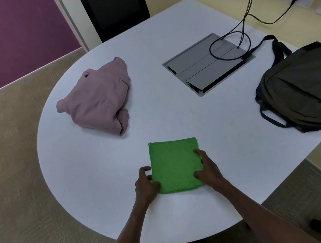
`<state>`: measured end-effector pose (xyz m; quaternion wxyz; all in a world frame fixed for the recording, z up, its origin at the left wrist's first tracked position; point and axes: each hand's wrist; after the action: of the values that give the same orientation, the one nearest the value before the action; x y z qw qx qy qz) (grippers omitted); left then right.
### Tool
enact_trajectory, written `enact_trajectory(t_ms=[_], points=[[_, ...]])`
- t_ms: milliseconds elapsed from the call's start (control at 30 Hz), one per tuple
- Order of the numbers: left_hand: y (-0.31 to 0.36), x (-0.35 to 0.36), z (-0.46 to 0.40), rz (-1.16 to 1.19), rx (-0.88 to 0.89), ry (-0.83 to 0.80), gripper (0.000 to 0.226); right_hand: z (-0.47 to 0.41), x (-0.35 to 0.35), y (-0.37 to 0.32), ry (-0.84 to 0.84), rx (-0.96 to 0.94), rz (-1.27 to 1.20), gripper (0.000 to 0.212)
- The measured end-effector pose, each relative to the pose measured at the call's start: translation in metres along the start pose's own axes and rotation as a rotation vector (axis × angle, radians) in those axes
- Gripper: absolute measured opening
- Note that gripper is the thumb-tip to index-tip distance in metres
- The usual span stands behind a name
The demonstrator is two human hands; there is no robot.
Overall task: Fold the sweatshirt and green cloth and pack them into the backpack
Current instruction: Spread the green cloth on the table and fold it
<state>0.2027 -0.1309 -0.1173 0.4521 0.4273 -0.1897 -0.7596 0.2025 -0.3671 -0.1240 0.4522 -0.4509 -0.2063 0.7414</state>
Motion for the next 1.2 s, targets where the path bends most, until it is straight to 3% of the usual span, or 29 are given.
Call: enact_trajectory(t_ms=[100,233,400,867,1200], points=[[0.002,-0.006,-0.003,-0.073,0.051,-0.124,0.059,0.001,-0.005,0.000,-0.035,-0.001,0.077,0.069],[0.009,-0.009,-0.007,0.025,0.020,-0.221,0.056,0.001,-0.013,0.004,-0.030,0.035,0.001,0.056],[0.009,-0.004,-0.014,0.196,0.024,-0.132,0.022,-0.003,-0.024,0.011,0.027,0.075,-0.157,0.035],[0.013,-0.008,-0.045,0.171,0.112,-0.109,0.049,-0.030,-0.038,-0.001,-0.059,-0.087,0.090,0.062],[0.043,-0.029,-0.092,0.226,0.271,-0.104,0.060,-0.068,-0.049,-0.045,-0.030,-0.172,0.131,0.065]])
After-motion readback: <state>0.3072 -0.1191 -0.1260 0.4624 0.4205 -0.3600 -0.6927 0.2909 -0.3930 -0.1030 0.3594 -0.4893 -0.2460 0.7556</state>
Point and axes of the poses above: each hand's wrist, its own z-axis away from the middle knuckle, its own x-axis out of the palm, y = z × x, and after that the axes turned 2 degrees about -y, right-handed
